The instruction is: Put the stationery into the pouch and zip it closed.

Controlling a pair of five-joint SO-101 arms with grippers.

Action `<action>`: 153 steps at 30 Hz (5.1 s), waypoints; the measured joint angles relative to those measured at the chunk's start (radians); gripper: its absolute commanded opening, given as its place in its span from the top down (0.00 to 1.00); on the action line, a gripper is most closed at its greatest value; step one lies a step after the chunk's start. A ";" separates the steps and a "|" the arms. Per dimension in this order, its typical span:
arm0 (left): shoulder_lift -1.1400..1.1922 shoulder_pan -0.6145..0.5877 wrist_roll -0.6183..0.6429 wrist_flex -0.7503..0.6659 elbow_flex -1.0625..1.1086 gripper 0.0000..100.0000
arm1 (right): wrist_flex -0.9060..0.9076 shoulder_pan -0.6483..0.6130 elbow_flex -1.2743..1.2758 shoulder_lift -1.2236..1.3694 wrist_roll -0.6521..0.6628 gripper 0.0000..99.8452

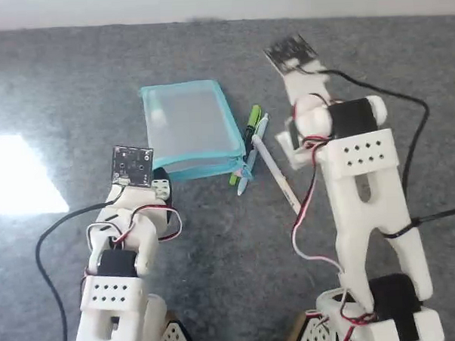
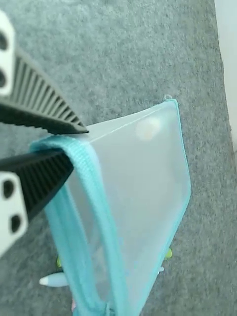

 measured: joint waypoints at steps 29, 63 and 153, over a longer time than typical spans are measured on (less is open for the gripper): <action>0.000 0.000 0.000 0.000 0.000 0.99 | -0.770 0.058 0.218 0.562 -0.135 0.65; 0.000 0.000 0.000 0.000 0.011 0.99 | -0.761 0.074 0.203 0.603 -0.135 0.99; 0.000 -0.006 -0.003 -0.021 0.011 0.99 | 0.183 -0.359 -0.690 0.358 -0.060 0.66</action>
